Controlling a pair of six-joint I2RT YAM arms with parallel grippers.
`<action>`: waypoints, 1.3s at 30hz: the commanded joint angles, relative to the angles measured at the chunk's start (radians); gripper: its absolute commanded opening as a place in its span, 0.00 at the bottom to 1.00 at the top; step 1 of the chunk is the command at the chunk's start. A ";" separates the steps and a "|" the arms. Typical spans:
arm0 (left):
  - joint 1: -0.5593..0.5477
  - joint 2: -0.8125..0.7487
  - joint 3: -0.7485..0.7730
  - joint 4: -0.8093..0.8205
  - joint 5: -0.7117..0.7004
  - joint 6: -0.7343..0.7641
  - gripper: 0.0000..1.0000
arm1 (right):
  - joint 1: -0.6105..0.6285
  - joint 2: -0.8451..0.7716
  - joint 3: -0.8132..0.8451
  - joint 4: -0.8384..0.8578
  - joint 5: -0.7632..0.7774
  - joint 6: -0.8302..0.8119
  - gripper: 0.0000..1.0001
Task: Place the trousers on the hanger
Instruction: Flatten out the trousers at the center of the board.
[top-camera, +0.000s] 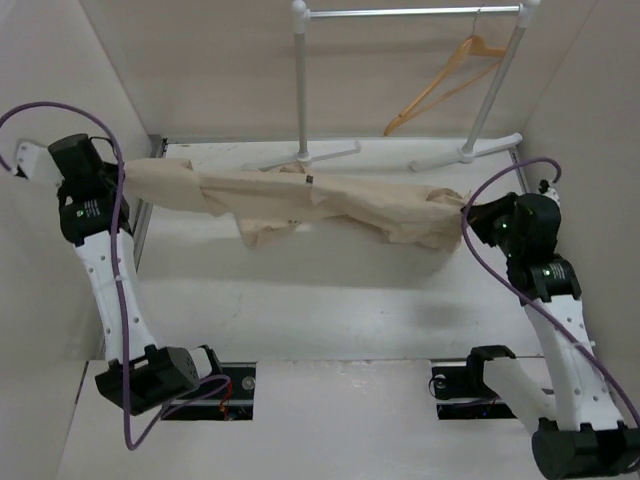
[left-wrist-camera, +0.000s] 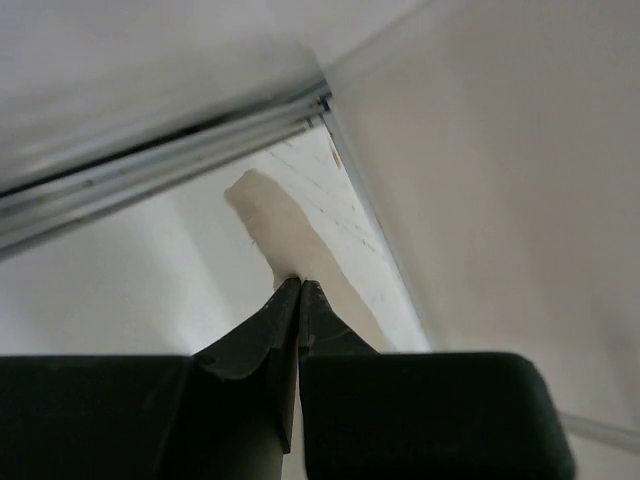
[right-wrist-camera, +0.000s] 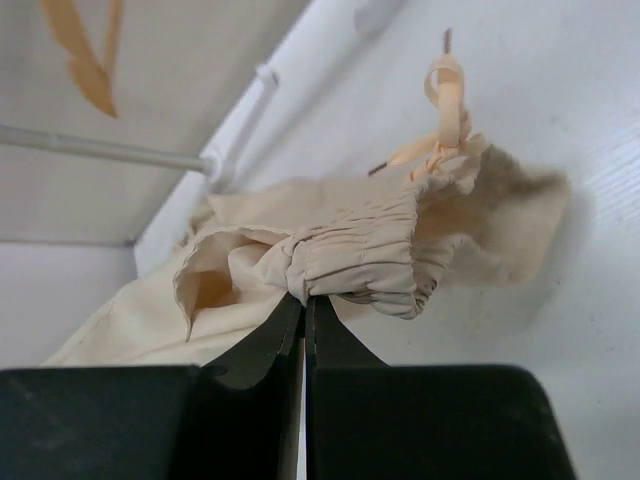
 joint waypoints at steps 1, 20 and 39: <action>0.058 -0.033 -0.016 -0.197 -0.098 -0.033 0.00 | -0.031 -0.094 0.029 -0.096 0.039 -0.026 0.03; -0.212 -0.112 -0.498 -0.150 -0.175 0.015 0.44 | 0.019 -0.282 -0.370 -0.204 -0.027 0.013 0.03; -0.350 0.592 -0.131 0.041 -0.359 0.303 0.53 | 0.214 -0.174 -0.406 -0.047 -0.058 0.009 0.04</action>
